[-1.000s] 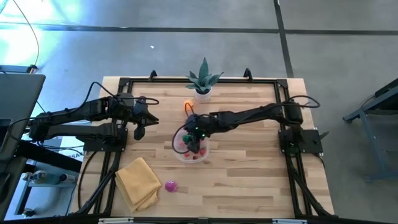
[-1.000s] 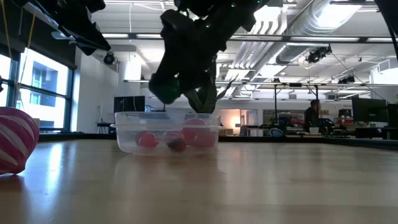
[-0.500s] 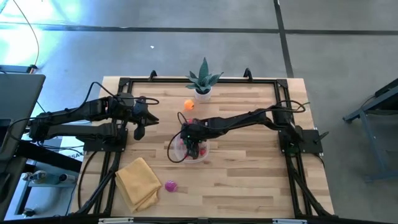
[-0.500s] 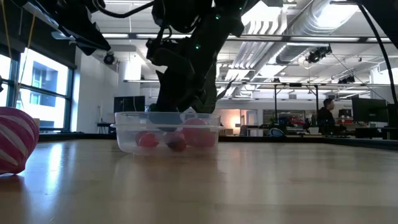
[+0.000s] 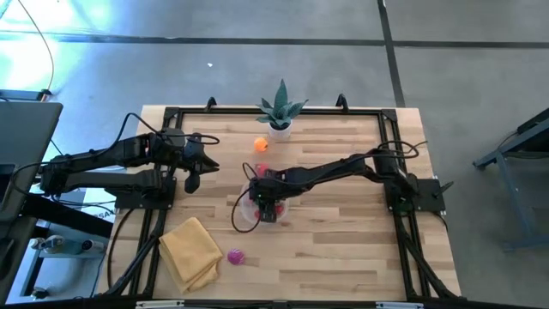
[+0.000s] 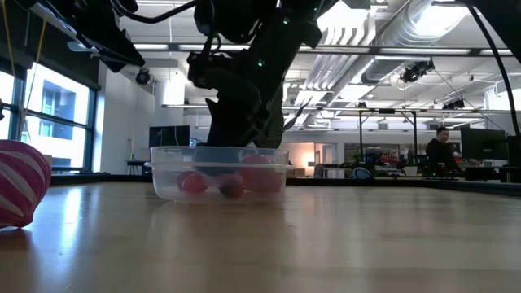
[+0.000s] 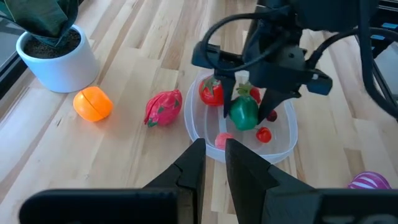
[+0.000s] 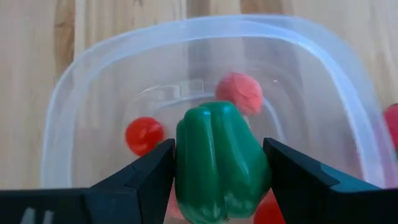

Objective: Pick and placing Produce into tupperware
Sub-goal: Put the green bell pepper into the transparent bin, then put the orange into the transparent bin

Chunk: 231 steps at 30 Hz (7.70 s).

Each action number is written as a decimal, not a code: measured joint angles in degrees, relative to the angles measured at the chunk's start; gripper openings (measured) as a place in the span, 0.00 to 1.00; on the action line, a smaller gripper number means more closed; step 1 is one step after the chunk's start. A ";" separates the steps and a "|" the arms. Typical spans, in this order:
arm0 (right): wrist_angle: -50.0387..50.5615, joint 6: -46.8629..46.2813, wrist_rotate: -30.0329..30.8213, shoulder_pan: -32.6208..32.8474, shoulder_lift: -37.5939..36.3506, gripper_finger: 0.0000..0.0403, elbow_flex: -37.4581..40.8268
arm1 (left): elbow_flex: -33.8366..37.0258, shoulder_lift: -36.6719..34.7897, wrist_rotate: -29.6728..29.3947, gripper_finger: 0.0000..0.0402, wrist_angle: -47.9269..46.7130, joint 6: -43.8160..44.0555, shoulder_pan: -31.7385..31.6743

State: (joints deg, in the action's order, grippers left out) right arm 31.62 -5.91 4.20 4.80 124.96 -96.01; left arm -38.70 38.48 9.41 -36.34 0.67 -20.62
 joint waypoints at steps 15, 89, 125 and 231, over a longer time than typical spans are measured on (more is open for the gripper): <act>0.33 -0.88 4.50 0.11 0.03 0.56 0.35 | 0.00 0.00 0.00 0.13 0.00 0.01 0.00; 42.34 -42.13 23.59 10.98 -31.56 0.62 20.13 | 0.02 0.02 0.00 0.13 0.00 0.01 0.00; 0.43 0.41 7.80 -0.74 -74.95 0.16 48.91 | 0.02 0.02 0.00 0.13 0.00 0.01 0.00; 5.06 -2.15 7.59 -0.61 -75.42 0.12 48.93 | -47.60 69.10 -11.51 0.51 -15.05 20.59 -10.36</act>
State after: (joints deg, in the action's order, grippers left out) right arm 36.67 -8.06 11.79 4.19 49.54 -47.08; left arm -86.30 107.58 -2.10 -51.39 21.27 -30.98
